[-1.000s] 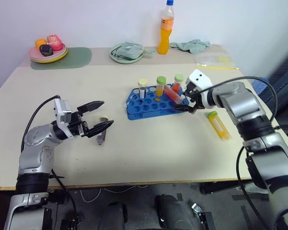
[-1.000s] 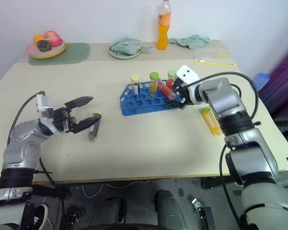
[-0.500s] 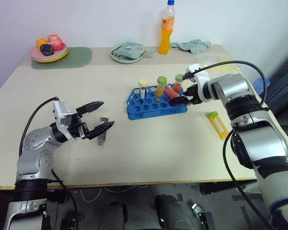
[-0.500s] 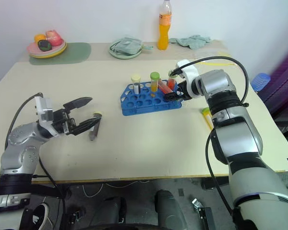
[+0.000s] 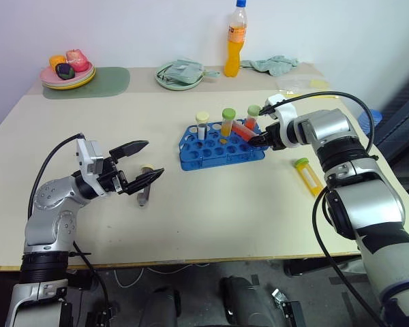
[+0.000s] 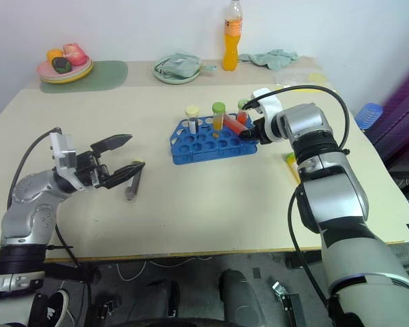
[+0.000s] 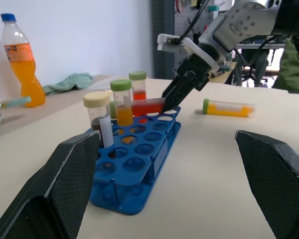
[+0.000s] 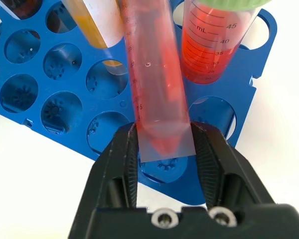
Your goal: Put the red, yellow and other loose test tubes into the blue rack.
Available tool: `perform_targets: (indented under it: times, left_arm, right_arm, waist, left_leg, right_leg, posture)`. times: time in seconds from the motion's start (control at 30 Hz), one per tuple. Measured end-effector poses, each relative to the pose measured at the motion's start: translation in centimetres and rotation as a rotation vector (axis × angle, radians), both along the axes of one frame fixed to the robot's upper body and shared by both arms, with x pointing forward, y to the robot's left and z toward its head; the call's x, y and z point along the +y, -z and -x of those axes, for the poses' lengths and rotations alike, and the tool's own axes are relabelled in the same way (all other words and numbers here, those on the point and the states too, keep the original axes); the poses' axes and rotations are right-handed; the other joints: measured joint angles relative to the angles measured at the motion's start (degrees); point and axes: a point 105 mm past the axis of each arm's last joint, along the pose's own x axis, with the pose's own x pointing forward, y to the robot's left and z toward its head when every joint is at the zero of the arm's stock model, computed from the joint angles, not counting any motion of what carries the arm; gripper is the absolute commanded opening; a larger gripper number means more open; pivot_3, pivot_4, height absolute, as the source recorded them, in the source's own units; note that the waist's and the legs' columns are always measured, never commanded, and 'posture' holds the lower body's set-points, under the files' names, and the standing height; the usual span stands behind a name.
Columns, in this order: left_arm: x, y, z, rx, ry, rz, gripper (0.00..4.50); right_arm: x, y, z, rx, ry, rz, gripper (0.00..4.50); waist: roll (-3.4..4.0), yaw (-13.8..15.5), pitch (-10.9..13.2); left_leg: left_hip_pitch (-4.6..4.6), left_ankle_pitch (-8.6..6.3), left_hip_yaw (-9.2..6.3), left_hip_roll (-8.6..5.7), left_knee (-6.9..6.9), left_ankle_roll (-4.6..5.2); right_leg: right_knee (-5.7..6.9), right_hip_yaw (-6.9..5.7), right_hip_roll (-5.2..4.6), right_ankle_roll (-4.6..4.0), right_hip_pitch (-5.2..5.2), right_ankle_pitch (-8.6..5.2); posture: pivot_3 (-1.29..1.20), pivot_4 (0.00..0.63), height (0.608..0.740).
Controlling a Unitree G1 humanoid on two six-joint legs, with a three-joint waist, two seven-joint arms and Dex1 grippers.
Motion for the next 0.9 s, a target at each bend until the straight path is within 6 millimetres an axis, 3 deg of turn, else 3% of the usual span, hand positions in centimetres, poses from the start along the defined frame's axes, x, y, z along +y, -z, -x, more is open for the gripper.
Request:
perform_targets:
  times: [0.1,0.3,0.57,0.77,0.9]
  left_arm:
    - [0.0,0.0,0.0,0.001,-0.001,0.0,4.5]
    - [0.0,0.1,0.0,0.007,0.0,0.001,4.5]
    - [0.0,0.2,0.1,0.009,0.009,-0.001,4.5]
    - [0.0,0.2,0.1,0.012,0.01,-0.001,4.5]
    - [-0.1,0.1,0.0,0.009,0.015,0.0,4.5]
  right_arm:
    - [0.0,0.0,0.0,0.003,-0.003,-0.004,0.92]
    - [-0.2,-0.2,0.4,0.028,0.001,-0.02,0.92]
    - [-1.5,-2.6,1.2,0.003,0.022,-0.051,0.92]
    - [-3.5,-0.4,3.4,0.084,0.072,-0.053,0.92]
    - [-4.0,-0.6,4.8,0.093,0.098,-0.069,0.92]
  waist:
    - [0.0,0.0,0.0]
    - [0.0,0.0,0.0]
    - [0.0,0.2,0.0]
    - [0.0,1.0,0.0]
    - [0.0,1.4,0.0]
  left_leg:
    - [0.0,0.0,0.0,0.0,0.0,0.0]
    - [-0.01,0.0,0.0,0.0,0.0,0.0]
    - [-0.02,0.0,-0.01,-0.01,0.01,0.0]
    - [-0.04,0.0,0.0,-0.03,0.04,0.0]
    - [-0.05,0.0,0.0,-0.02,0.03,0.0]
  right_leg:
    - [0.0,0.0,0.0,0.0,0.0,0.0]
    - [0.0,0.0,0.0,0.0,0.0,0.0]
    - [-0.01,-0.01,-0.01,0.0,0.0,0.0]
    - [-0.02,0.0,-0.02,0.0,0.0,0.0]
    - [-0.02,0.0,0.0,0.0,-0.03,-0.01]
  posture:
    - [0.0,0.15,0.74]
    - [0.0,0.15,0.74]
    - [0.0,0.15,0.74]
    - [0.0,0.15,0.74]
    - [0.0,0.15,0.74]
